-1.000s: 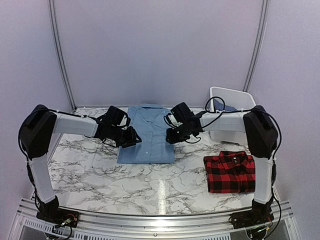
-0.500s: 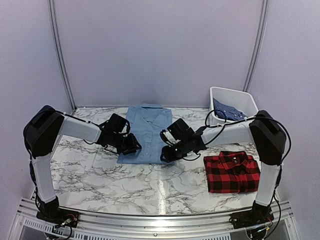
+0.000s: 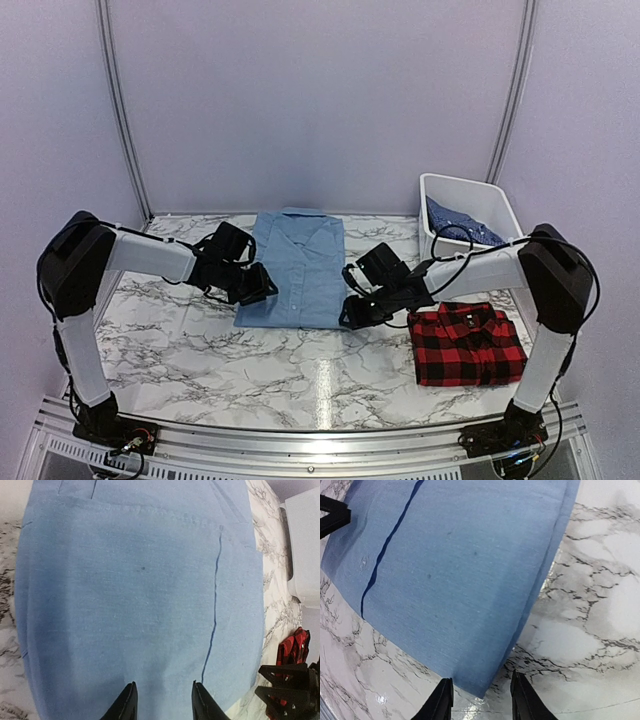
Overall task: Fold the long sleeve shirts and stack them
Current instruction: Smooth out the 2/3-rectangle-folded shirt at the center of the board, then pick up the 2/3-rectangle-folded shirt from the center of the board.
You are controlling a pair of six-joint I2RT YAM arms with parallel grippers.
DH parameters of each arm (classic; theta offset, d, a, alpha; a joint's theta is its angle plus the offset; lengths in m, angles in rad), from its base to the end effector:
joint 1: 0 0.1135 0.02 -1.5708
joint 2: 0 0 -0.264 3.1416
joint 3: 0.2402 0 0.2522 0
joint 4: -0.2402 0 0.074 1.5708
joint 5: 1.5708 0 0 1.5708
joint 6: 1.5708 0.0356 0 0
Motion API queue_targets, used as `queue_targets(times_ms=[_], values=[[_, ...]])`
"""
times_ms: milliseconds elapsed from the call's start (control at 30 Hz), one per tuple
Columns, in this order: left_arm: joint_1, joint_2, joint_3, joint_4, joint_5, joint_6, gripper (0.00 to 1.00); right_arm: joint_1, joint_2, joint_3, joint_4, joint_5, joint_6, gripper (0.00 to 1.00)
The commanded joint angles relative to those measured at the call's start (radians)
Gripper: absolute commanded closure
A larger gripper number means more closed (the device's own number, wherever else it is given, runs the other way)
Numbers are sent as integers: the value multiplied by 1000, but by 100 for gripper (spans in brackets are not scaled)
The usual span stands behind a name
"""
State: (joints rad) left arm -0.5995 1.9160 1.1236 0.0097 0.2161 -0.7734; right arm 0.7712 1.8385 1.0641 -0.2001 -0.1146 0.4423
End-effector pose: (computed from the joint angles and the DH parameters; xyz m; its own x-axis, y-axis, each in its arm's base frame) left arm 0.3269 -0.2327 0.1529 -0.8893 -0.2187 -0.4017 0.0774 0.7936 -0.6035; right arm 0.2613 0.2596 0.1492 -0.8523 -0.2354 -0.4670 -0.4134 0.8502 0.3259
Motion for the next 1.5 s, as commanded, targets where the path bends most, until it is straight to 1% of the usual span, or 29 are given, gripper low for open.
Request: queue_targets(times_ms=[0,267,467,767,1033,1467], values=[[6,-146,-34,-109,-52,58,61,-34,-73,-24,-27,-10,12,64],[48,-275,-206,-151,-46,71,61,-41,-84,-61,4,-72,37,64],[51,-300,-273,-152,-25,77,63,-49,-67,-76,30,-107,42,65],[52,-303,-298,-161,-48,80,65,-48,-28,-57,44,-131,42,69],[52,-326,-316,-182,-97,88,67,-36,13,-29,34,-131,34,71],[37,-287,-306,-179,-80,73,70,-26,26,-25,22,-120,30,77]])
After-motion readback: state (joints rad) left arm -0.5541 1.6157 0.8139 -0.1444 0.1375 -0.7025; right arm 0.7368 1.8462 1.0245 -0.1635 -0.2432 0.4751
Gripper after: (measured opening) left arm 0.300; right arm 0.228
